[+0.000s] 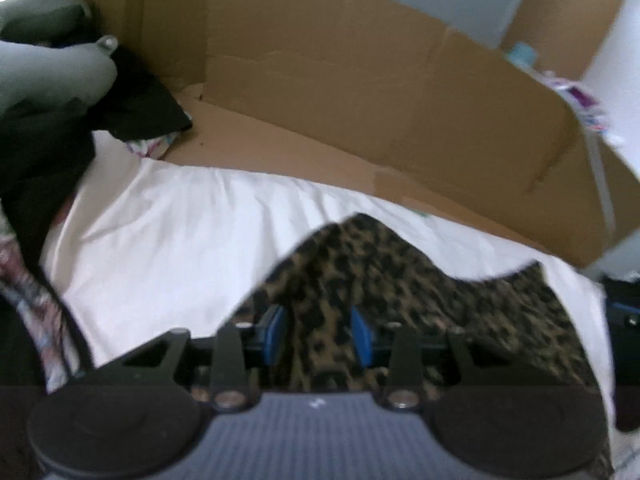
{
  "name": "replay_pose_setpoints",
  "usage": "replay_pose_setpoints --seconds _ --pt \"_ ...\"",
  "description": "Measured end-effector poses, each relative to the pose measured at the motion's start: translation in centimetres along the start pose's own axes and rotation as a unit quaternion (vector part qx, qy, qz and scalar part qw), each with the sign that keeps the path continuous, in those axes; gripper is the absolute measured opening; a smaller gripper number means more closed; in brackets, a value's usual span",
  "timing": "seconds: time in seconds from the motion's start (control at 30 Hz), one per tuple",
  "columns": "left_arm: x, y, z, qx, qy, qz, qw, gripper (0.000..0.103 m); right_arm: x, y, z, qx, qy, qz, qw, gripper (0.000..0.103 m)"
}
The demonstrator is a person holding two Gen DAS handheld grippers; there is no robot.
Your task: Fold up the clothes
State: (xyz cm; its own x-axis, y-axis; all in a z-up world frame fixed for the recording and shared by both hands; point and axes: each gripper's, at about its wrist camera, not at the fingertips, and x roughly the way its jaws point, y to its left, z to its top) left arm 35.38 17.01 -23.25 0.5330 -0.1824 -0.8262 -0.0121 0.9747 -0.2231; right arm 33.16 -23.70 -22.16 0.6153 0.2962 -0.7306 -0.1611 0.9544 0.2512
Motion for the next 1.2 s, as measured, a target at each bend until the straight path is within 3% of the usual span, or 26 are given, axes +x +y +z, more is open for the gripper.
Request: replay_pose_setpoints --seconds 0.23,0.43,0.6,0.73,0.87,1.1,1.2 --pt "-5.1 -0.4 -4.8 0.008 0.030 -0.027 0.9992 0.043 -5.6 -0.4 -4.6 0.024 0.010 -0.003 1.000 0.048" --pt "-9.2 -1.7 -7.7 0.064 0.058 -0.025 0.9960 0.043 -9.0 0.0 -7.4 0.035 0.008 -0.014 0.999 0.048" --pt "-11.6 -2.7 -10.4 0.073 0.076 -0.058 0.9927 0.043 -10.5 0.3 -9.1 0.049 0.019 -0.018 0.998 0.048" --pt "-11.9 -2.7 -12.8 0.047 0.111 -0.100 0.9877 0.042 -11.5 -0.1 -10.2 0.065 0.025 -0.022 0.997 0.048" --pt "-11.4 -2.9 -15.2 0.048 0.152 -0.127 0.9790 0.043 -11.5 -1.4 -11.9 0.097 0.033 -0.032 0.994 0.048" --pt "-9.1 -4.2 -18.9 0.069 0.240 -0.159 0.9553 0.044 -11.1 -2.2 -14.2 0.115 0.058 -0.039 0.991 0.048" --pt "-8.1 -4.7 -20.2 0.057 0.273 -0.180 0.9433 0.049 -11.1 -2.3 -14.4 0.119 0.058 -0.036 0.991 0.048"
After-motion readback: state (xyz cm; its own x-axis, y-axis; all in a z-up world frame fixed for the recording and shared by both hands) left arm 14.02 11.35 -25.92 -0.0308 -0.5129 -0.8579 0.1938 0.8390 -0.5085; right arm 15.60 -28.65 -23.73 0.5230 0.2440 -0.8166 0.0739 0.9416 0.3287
